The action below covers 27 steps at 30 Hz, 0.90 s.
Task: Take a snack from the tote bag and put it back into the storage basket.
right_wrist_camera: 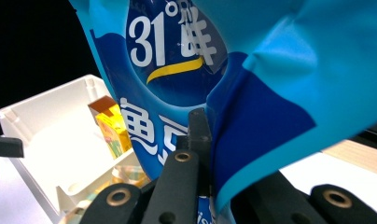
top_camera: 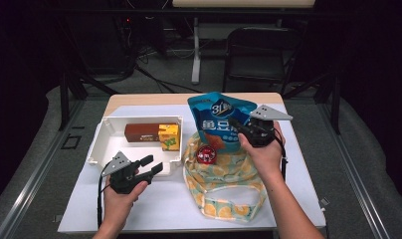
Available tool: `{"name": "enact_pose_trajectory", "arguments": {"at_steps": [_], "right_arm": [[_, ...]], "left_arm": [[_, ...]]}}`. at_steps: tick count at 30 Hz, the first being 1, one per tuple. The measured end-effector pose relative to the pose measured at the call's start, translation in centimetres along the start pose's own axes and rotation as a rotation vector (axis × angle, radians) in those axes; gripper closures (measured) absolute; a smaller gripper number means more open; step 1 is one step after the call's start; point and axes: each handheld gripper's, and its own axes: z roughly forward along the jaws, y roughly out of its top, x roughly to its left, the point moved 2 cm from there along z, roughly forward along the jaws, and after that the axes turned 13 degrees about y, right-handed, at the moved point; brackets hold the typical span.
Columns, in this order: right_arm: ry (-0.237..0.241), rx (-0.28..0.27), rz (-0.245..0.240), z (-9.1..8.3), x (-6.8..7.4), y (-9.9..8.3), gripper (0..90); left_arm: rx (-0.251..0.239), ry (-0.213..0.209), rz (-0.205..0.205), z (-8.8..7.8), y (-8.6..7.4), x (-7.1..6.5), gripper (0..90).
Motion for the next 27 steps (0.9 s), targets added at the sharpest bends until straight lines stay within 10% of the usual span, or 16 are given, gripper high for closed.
{"name": "enact_pose_trajectory", "arguments": {"at_steps": [27], "right_arm": [[0.040,-0.066,-0.006,-0.5,3.1,3.3,90.0]], "left_arm": [[-0.071,-0.025,0.042,0.4,4.3,-1.1,46.5]]}}
